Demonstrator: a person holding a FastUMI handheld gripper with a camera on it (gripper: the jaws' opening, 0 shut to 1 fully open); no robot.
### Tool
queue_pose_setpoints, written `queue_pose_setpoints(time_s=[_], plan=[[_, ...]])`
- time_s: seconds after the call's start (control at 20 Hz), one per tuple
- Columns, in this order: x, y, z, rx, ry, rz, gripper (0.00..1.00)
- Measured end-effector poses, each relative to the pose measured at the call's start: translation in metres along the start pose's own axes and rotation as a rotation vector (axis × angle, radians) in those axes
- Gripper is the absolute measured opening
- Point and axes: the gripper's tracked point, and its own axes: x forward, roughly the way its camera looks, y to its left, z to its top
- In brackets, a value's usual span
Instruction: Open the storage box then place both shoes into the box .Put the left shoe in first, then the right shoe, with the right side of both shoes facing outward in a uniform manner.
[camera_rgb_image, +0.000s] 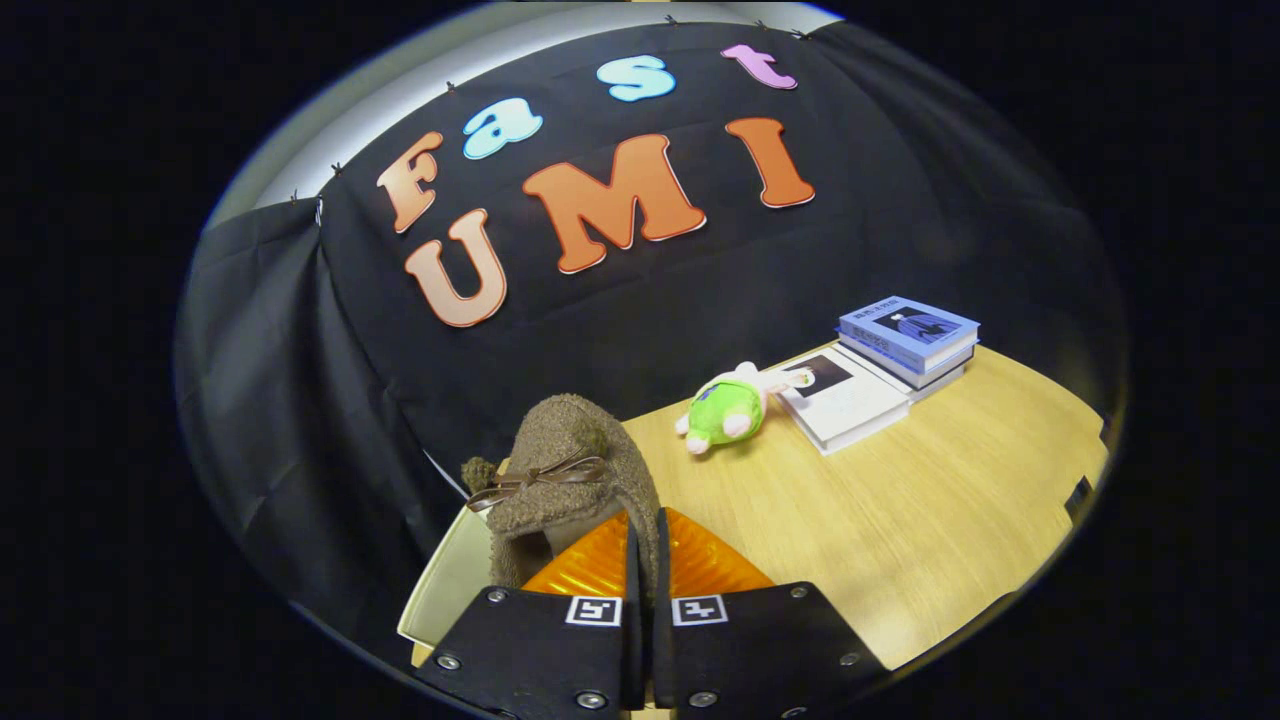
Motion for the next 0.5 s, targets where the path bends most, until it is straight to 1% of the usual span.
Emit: queue_pose_setpoints(time_s=[0.15, 0.4, 0.5], plan=[[0.003, 0.032, -0.015, 0.009, 0.026, 0.028, 0.04], [0.018, 0.067, -0.052, 0.015, 0.094, 0.043, 0.04], [0.021, 0.073, -0.051, 0.032, 0.081, 0.037, 0.04]])
